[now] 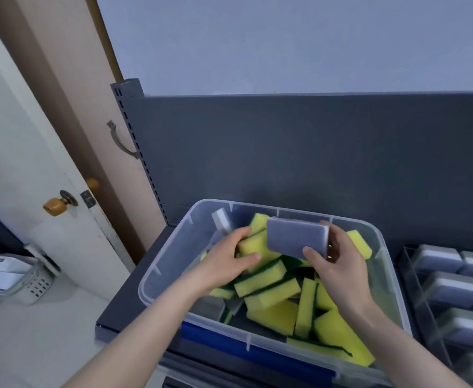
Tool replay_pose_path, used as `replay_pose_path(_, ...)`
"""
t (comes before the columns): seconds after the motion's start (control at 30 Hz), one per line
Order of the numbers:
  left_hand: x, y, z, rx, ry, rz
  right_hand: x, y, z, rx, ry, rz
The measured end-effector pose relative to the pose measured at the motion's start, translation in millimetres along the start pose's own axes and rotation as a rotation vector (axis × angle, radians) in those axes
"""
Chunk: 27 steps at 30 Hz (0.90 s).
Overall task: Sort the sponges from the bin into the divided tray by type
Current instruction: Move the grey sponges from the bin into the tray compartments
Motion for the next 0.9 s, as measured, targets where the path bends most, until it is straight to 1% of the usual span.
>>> replay_pose_path(0.07,1,10,-2,0.036,-0.029,0.116,0,3,2,0.025,0.018,-0.008)
replay_pose_path(0.1,1,20,0,0.067,-0.044,0.111,0,5,2,0.029,0.028,-0.010)
replay_pose_path(0.13,1,29,3,0.078,-0.047,0.047,-1,5,3,0.033,0.035,-0.013)
replay_pose_path(0.17,-1,37,6,0.053,-0.044,-0.075,-1,6,3,0.036,0.042,-0.016)
replay_pose_path(0.2,-2,42,10,-0.015,-0.020,-0.233,-1,6,4,0.037,0.049,-0.017)
replay_pose_path(0.27,-8,46,21,-0.188,0.104,-0.569,-1,5,5,0.029,0.064,-0.006)
replay_pose_path(0.3,-12,46,25,-0.246,0.179,-0.719,-1,5,5,0.021,0.072,0.002)
replay_pose_path(0.37,-19,44,29,-0.298,0.265,-0.957,-1,4,6,0.002,0.084,0.016)
replay_pose_path(0.4,-24,42,29,-0.318,0.284,-1.014,0,3,7,-0.005,0.091,0.023)
replay_pose_path(0.53,-44,33,27,-0.474,0.345,-1.043,1,1,6,-0.024,0.111,0.062)
replay_pose_path(0.63,-49,32,23,-0.503,0.364,-1.062,2,0,5,-0.033,0.120,0.089)
replay_pose_path(0.77,-46,40,20,-0.461,0.333,-1.025,3,0,5,-0.032,0.125,0.110)
replay_pose_path(0.83,-38,50,18,-0.418,0.297,-0.937,3,0,4,-0.026,0.120,0.109)
replay_pose_path(0.9,-22,62,16,-0.333,0.228,-0.773,4,1,4,-0.016,0.114,0.107)
Point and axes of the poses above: each hand's wrist, its own z-axis away from the middle knuckle, its own y-axis out of the back of the hand, x = y × z, the point moved 3 cm from there along -z, towards the middle knuckle, and after that the axes turned 9 degrees about z, right-handed, at the moved point
